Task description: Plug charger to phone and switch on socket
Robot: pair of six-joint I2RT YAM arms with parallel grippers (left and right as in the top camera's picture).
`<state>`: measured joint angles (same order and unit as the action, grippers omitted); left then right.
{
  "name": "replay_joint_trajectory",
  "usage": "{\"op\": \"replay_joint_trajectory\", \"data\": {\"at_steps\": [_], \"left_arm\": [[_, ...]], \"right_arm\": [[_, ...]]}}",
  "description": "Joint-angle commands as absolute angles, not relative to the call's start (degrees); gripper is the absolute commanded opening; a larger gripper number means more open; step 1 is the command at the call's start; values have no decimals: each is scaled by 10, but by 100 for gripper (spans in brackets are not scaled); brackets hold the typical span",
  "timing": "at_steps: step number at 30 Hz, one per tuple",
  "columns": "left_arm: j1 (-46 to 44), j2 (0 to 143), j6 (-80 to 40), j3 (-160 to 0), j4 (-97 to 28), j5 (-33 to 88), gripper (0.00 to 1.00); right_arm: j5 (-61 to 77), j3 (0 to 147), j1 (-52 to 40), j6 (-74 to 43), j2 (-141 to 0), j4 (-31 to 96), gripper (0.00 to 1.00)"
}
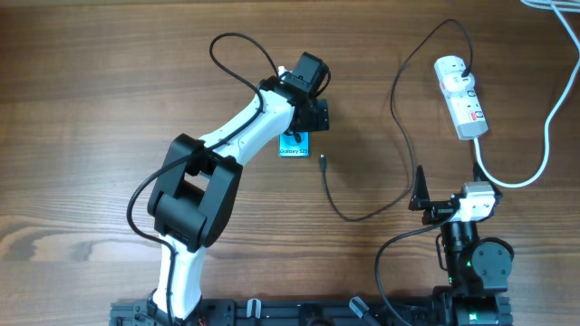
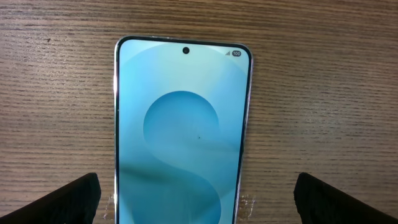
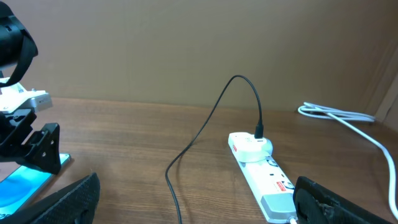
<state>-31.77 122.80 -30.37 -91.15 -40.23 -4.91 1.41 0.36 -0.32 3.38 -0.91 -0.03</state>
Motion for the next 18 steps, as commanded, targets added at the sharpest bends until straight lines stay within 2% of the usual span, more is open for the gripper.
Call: {"op": "replay_joint_trajectory", "data": {"at_steps": [1, 4, 18], "left_arm": [[-313, 1238, -305, -907, -401, -63, 96], [-312, 1241, -305, -907, -401, -63, 92], [-311, 1259, -287, -907, -403, -64, 93]], "right_arm": [[14, 3, -5, 44, -8, -2, 100], [13, 3, -5, 44, -8, -2, 100], [14, 3, -5, 43, -8, -2, 100]]}}
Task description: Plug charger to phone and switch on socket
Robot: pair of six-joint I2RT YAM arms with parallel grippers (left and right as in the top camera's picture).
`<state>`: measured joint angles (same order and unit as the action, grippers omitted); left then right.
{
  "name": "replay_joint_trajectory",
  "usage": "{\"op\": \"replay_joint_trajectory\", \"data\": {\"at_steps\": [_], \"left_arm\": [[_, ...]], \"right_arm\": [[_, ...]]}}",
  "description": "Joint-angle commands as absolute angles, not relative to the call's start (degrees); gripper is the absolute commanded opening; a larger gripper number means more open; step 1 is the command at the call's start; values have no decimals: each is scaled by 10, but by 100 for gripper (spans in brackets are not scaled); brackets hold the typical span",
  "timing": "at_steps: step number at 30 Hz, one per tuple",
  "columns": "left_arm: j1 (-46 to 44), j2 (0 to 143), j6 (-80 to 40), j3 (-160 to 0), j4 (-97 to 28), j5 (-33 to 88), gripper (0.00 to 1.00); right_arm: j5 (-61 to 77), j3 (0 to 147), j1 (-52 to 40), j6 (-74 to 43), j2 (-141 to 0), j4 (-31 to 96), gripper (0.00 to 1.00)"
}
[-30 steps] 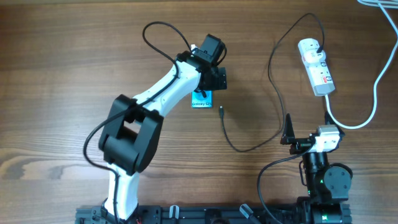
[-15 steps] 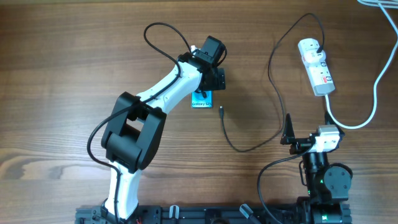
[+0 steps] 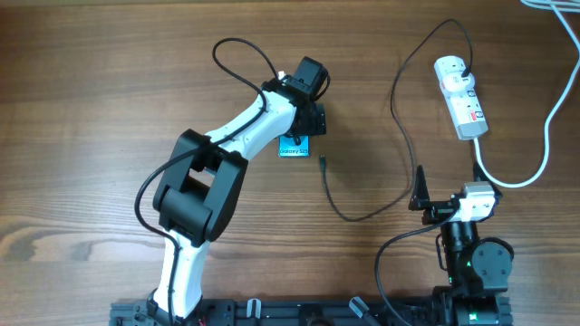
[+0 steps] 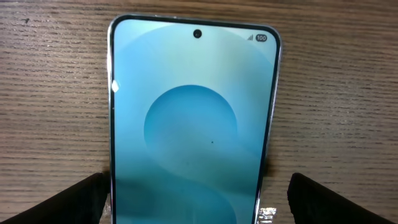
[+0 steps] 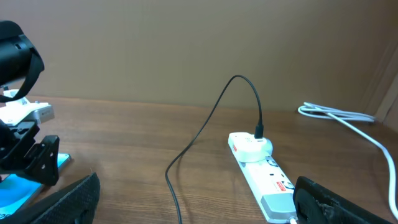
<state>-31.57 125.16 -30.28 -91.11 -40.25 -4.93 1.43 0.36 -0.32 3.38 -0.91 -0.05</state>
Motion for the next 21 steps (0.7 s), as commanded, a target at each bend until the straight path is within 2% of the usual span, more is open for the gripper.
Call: {"op": "replay_joint_trajectory", "data": {"at_steps": [1, 6, 21], "left_arm": [[-310, 1259, -285, -907, -402, -65, 93], [-305, 1259, -285, -907, -403, -65, 89], [-305, 1273, -274, -907, -407, -65, 86]], "right_arm": [[14, 3, -5, 44, -8, -2, 100], [13, 3, -5, 44, -8, -2, 100], [14, 3, -5, 44, -8, -2, 100]]}}
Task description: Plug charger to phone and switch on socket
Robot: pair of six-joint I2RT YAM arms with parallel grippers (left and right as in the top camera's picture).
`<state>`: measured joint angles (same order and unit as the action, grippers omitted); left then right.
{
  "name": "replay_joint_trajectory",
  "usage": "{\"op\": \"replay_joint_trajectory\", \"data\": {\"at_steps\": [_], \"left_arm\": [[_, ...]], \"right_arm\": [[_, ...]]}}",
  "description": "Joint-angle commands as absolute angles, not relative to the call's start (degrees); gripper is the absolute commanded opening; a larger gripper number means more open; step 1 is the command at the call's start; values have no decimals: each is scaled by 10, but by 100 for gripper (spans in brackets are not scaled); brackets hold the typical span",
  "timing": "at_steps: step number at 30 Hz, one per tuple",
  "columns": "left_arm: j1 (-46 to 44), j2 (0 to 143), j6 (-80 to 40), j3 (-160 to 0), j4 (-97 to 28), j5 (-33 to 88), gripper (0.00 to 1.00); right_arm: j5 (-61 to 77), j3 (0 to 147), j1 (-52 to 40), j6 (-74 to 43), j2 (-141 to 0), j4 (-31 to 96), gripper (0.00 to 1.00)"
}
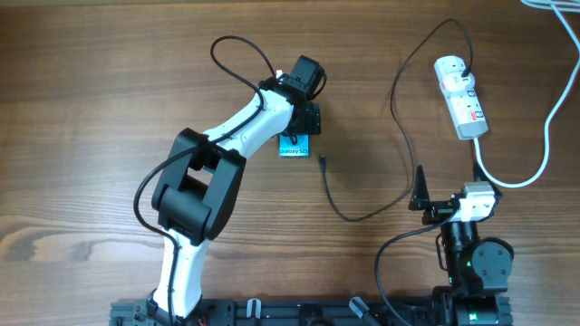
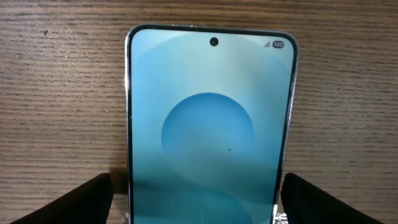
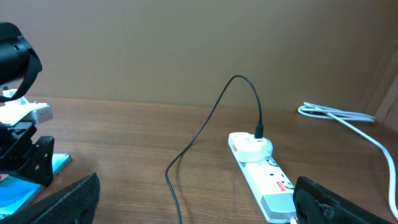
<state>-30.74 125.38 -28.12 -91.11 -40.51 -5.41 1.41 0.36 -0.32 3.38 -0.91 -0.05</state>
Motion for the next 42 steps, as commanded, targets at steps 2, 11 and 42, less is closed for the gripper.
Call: {"op": "replay_joint_trajectory", "data": {"at_steps": [2, 11, 42], "left_arm": [[-305, 1276, -274, -907, -407, -65, 87], [-305, 1285, -275, -907, -409, -60, 82], [-305, 1285, -275, -907, -423, -54, 72]], "right_arm": [[13, 3, -5, 44, -8, -2, 100], [13, 3, -5, 43, -8, -2, 100], [13, 3, -5, 44, -8, -2, 100]]}}
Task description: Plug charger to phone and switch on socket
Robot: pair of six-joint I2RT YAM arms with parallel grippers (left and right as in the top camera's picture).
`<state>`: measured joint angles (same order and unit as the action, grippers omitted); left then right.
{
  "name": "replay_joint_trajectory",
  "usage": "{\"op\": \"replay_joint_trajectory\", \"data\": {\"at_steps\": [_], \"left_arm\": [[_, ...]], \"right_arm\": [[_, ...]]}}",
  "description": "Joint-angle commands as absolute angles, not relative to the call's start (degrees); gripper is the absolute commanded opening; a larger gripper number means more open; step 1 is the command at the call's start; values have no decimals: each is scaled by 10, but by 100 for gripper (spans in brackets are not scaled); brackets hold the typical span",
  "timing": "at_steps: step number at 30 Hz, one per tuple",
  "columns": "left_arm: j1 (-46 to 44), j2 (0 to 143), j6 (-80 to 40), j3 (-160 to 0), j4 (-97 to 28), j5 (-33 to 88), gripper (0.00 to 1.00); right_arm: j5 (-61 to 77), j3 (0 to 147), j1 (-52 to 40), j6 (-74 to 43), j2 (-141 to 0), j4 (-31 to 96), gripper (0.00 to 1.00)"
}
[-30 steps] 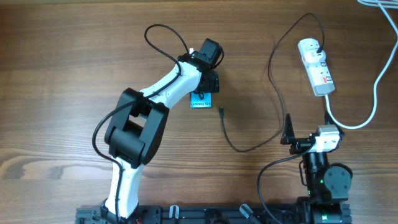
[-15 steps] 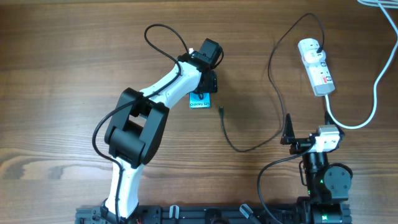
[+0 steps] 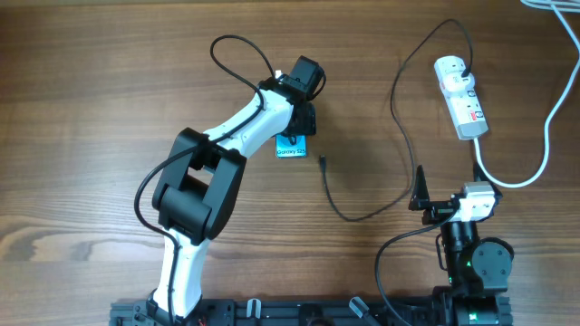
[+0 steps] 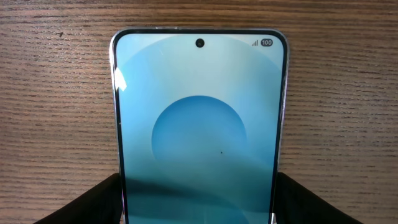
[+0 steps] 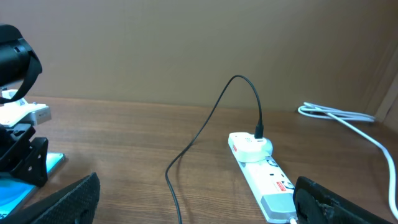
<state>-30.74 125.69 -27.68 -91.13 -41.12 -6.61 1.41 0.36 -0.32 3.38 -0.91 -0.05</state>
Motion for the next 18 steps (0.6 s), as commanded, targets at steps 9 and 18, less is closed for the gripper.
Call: {"op": "replay_joint_trajectory", "data": {"at_steps": [9, 18], "left_arm": [[-305, 1279, -275, -908, -435, -54, 71], [-305, 1251, -293, -908, -452, -49, 69]], "right_arm": [[14, 3, -5, 43, -8, -2, 100], [14, 3, -5, 44, -8, -2, 100]]}}
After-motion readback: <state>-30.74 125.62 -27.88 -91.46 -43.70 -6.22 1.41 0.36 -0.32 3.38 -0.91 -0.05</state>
